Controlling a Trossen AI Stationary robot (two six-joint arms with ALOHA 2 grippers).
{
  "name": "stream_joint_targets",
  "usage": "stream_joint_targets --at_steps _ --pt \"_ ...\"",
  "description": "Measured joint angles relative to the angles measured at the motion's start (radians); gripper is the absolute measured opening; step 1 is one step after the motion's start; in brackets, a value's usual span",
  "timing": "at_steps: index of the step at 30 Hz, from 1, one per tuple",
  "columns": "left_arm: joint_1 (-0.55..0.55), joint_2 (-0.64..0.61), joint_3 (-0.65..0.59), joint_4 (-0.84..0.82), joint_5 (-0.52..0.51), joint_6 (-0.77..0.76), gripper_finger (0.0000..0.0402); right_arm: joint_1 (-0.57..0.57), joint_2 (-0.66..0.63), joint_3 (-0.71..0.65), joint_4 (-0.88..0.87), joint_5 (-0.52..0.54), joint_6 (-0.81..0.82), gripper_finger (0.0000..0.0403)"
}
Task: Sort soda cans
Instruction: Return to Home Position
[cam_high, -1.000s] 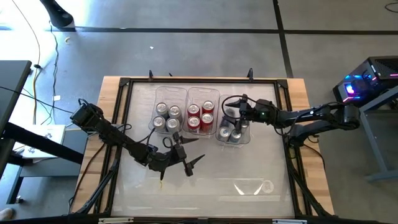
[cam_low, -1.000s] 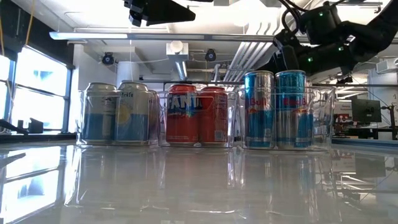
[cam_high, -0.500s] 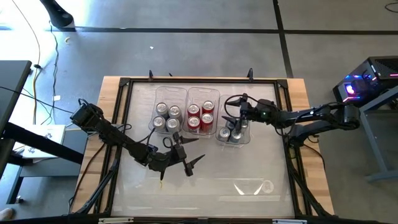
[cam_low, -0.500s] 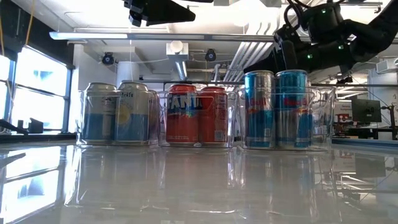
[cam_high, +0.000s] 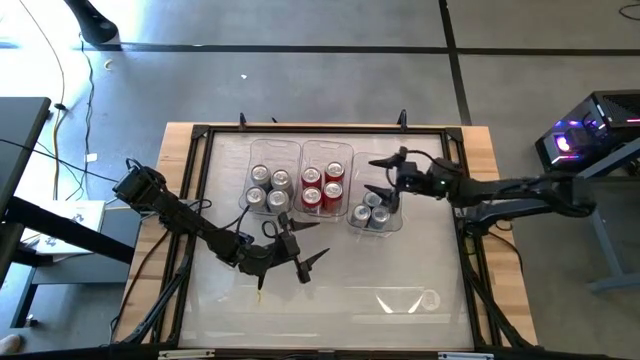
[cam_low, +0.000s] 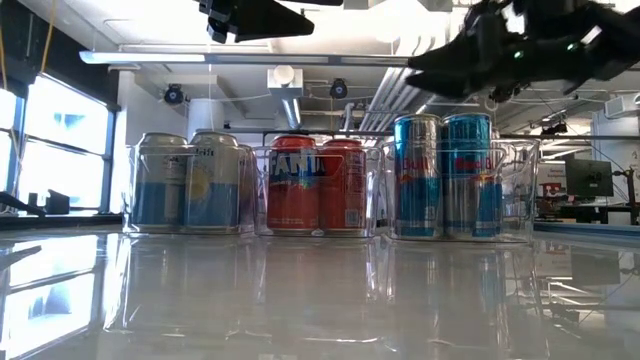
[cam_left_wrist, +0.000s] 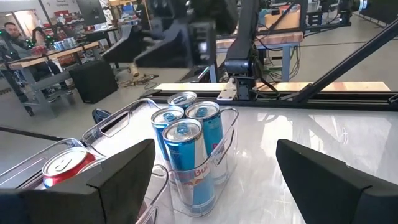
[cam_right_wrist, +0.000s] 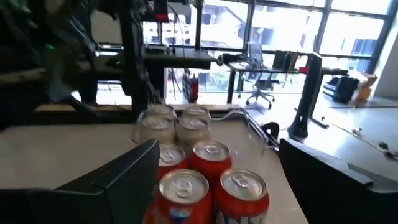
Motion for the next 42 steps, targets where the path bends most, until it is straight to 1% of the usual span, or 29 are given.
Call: stream_joint_targets --at_steps 2,3,6,8,10,12,15,18,22,25,29,33,35,37,39,42 --pt "0.0 0.0 0.0 0.0 0.0 0.0 0.033 0.018 -0.072 0.002 -0.088 0.017 0.0 0.0324" --pt "0.0 0.0 0.0 0.0 0.0 0.0 0.033 0.029 -0.108 0.011 -0.162 0.034 0.0 0.0323" --pt "0.001 0.0 0.0 0.0 0.0 0.0 0.033 0.071 -0.201 0.09 -0.472 0.088 0.033 0.0319" --pt "0.005 0.0 0.0 0.0 0.004 -0.003 0.033 0.101 -0.24 0.171 -0.7 0.095 0.079 0.0314" --pt "0.013 0.0 0.0 0.0 0.021 -0.025 0.033 0.132 -0.266 0.254 -0.928 0.078 0.105 0.0308" --pt "0.027 0.0 0.0 0.001 0.052 -0.057 0.033 0.167 -0.296 0.314 -1.098 0.046 0.114 0.0299" --pt "0.059 0.0 0.0 0.011 0.146 -0.104 0.033 0.231 -0.38 0.333 -1.211 0.001 0.135 0.0281" --pt "0.1 -0.005 0.0 0.054 0.246 -0.107 0.033 0.293 -0.511 0.28 -1.232 -0.008 0.185 0.0258" --pt "0.153 -0.065 -0.007 0.046 0.335 -0.071 0.033 0.351 -0.708 0.182 -1.225 0.069 0.261 0.0227" --pt "0.201 -0.16 -0.04 0.017 0.389 -0.038 0.0325 0.371 -0.83 0.125 -1.186 0.107 0.298 0.0206" --pt "0.284 -0.347 -0.139 -0.075 0.465 -0.054 0.0316 0.377 -0.951 0.099 -1.134 0.111 0.314 0.0187" --pt "0.352 -0.57 -0.27 -0.188 0.492 -0.105 0.0312 0.377 -1.011 0.098 -1.132 0.167 0.303 0.0179" --pt "0.37 -0.682 -0.337 -0.231 0.493 -0.123 0.0311 0.377 -1.017 0.098 -1.127 0.194 0.289 0.0178" --pt "0.376 -0.791 -0.408 -0.251 0.493 -0.132 0.0311 0.377 -1.016 0.088 -1.105 0.195 0.278 0.0178" --pt "0.379 -0.896 -0.473 -0.251 0.492 -0.135 0.0311 0.377 -1.018 0.041 -1.002 0.178 0.263 0.0178" --pt "0.378 -1.027 -0.555 -0.259 0.468 -0.157 0.0311 0.377 -1.017 -0.083 -0.791 0.107 0.236 0.0178"
